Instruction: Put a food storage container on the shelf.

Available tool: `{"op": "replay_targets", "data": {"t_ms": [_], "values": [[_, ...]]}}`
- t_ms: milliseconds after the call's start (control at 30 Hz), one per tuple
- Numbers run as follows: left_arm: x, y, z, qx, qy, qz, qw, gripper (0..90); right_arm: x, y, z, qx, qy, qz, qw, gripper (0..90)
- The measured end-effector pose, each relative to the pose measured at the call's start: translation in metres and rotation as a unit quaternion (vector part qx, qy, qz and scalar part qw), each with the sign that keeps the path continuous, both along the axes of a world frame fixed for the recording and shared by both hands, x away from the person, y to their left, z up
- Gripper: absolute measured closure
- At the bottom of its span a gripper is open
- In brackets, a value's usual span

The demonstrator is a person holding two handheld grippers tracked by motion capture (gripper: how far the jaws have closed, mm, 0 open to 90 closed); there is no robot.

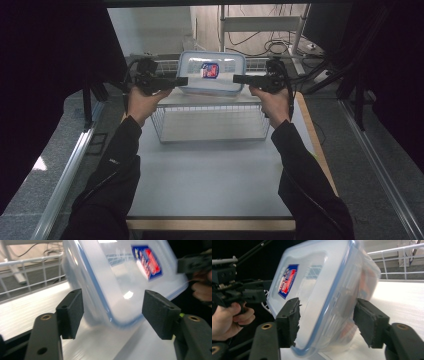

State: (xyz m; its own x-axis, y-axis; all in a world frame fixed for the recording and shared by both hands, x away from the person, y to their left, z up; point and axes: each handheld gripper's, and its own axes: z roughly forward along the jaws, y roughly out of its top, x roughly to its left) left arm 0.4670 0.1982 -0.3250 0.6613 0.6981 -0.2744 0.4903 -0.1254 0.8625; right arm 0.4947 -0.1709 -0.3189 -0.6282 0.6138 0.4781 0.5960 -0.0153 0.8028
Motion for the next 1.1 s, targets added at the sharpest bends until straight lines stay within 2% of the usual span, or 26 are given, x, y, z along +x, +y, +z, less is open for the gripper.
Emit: {"op": "replay_targets", "data": {"t_ms": [133,233,267,300,333,367,400,433,467,500,533,567,600,633,667,733,767,800,833,933,1100], "values": [[0.001,-0.001,-0.005,-0.003,0.003,-0.005,1.0000,33.1,0.004,-0.004,-0.002,0.015,0.008,-0.006,0.9998,35.1],[0.001,-0.003,-0.007,-0.002,0.003,-0.008,1.0000,32.0,0.005,-0.005,-0.002,0.009,0.003,-0.018,0.9998,33.8],[0.000,-0.003,-0.008,-0.003,0.001,-0.008,1.0000,31.5,0.005,-0.007,0.001,-0.016,-0.010,-0.034,0.9992,38.6],[0.000,-0.003,-0.008,-0.003,0.001,-0.008,1.0000,30.9,0.005,-0.007,0.001,-0.016,-0.010,-0.034,0.9992,38.6],[-0.001,-0.002,-0.008,-0.002,-0.005,-0.006,1.0000,30.8,0.001,-0.010,0.004,-0.035,-0.030,-0.045,0.9980,41.0],[-0.001,-0.002,-0.008,-0.002,-0.005,-0.006,1.0000,30.5,0.001,-0.010,0.004,-0.035,-0.030,-0.045,0.9980,41.0],[-0.003,0.000,-0.009,0.001,-0.010,-0.004,0.9999,30.4,-0.008,-0.009,0.009,-0.066,-0.058,-0.048,0.9950,42.3],[-0.003,0.000,-0.009,0.001,-0.010,-0.004,0.9999,30.3,-0.008,-0.009,0.009,-0.066,-0.058,-0.048,0.9950,42.3],[-0.006,0.003,-0.010,-0.002,-0.013,-0.001,0.9999,30.4,-0.019,-0.009,0.013,-0.078,-0.078,-0.043,0.9930,50.9],[-0.006,0.003,-0.010,-0.002,-0.013,-0.001,0.9999,30.5,-0.019,-0.009,0.013,-0.078,-0.078,-0.043,0.9930,50.9],[-0.008,0.005,-0.011,-0.003,-0.015,0.001,0.9999,30.7,-0.031,-0.008,0.015,-0.097,-0.095,-0.038,0.9900,59.5],[-0.008,0.005,-0.011,-0.003,-0.015,0.001,0.9999,31.0,-0.031,-0.008,0.015,-0.097,-0.095,-0.038,0.9900,59.5],[-0.011,0.008,-0.013,-0.004,-0.017,0.002,0.9998,31.2,-0.044,-0.005,0.014,-0.107,-0.104,-0.030,0.9883,68.5],[-0.011,0.008,-0.013,-0.004,-0.017,0.002,0.9998,31.8,-0.044,-0.005,0.014,-0.107,-0.104,-0.030,0.9883,68.5],[-0.013,0.009,-0.014,-0.006,-0.019,0.004,0.9998,32.2,-0.056,-0.003,0.009,-0.110,-0.104,-0.019,0.9882,76.4],[-0.014,0.011,-0.016,-0.006,-0.021,0.003,0.9998,33.1,-0.064,-0.001,0.004,-0.109,-0.105,-0.009,0.9884,83.0],[-0.014,0.011,-0.016,-0.006,-0.021,0.003,0.9998,33.5,-0.064,-0.001,0.004,-0.109,-0.105,-0.009,0.9884,83.0],[-0.014,0.011,-0.016,-0.009,-0.020,0.003,0.9998,33.9,-0.070,0.005,-0.004,-0.109,-0.099,0.015,0.9890,85.6],[-0.015,0.011,-0.016,-0.011,-0.020,0.004,0.9997,34.4,-0.071,0.009,-0.008,-0.115,-0.097,0.022,0.9883,85.8],[-0.015,0.010,-0.016,-0.011,-0.021,0.003,0.9997,35.1,-0.069,0.018,-0.014,-0.134,-0.098,0.023,0.9859,86.6],[-0.017,0.008,-0.016,-0.005,-0.022,-0.001,0.9998,36.4,-0.061,0.025,-0.014,-0.142,-0.097,0.004,0.9850,86.7]]}}
